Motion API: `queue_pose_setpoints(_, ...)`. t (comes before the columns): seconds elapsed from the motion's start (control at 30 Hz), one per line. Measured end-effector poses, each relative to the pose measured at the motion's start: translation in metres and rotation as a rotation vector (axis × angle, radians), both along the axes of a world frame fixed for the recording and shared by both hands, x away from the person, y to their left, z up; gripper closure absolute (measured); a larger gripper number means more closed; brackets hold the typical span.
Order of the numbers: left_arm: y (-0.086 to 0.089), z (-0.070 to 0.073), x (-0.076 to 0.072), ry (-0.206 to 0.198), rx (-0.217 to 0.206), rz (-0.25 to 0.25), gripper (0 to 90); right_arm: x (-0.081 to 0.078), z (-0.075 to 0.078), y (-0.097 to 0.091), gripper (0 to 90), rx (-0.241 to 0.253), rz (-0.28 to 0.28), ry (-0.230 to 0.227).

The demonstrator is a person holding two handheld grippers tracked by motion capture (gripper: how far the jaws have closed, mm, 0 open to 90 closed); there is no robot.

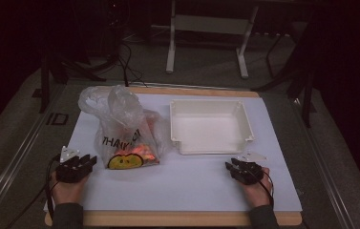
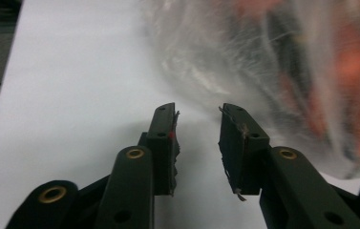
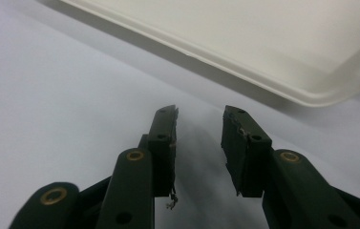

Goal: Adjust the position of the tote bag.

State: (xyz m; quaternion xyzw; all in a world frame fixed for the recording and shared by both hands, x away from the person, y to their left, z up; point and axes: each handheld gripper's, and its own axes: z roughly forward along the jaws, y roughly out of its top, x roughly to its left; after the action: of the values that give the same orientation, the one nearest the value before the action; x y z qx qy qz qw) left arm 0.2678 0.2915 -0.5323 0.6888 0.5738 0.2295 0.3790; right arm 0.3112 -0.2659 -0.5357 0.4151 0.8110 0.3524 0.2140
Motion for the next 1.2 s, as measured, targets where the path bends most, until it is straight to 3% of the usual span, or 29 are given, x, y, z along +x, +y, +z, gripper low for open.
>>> queue_pose_setpoints(0.2, -0.001, 0.005, -0.001, -0.021, -0.018, -0.054, 68.7, -0.002, 0.002, 0.007, 66.6, -0.01, 0.042, 0.0)
queue_pose_setpoints(0.57, 0.001, 0.018, -0.006, -0.058, -0.041, -0.084, 65.3, -0.002, 0.003, 0.013, 66.6, -0.012, 0.068, 0.012)
queue_pose_setpoints(0.9, 0.002, 0.047, -0.01, -0.137, -0.136, -0.141, 61.1, -0.003, 0.007, 0.022, 66.3, -0.02, 0.099, 0.012)
queue_pose_setpoints(1.03, -0.009, 0.059, -0.004, -0.153, -0.122, -0.178, 58.7, -0.003, 0.009, 0.027, 65.7, -0.031, 0.116, 0.005)
queue_pose_setpoints(1.2, -0.018, 0.063, 0.006, -0.145, -0.097, -0.186, 57.5, -0.004, 0.012, 0.035, 65.0, -0.041, 0.136, -0.004)
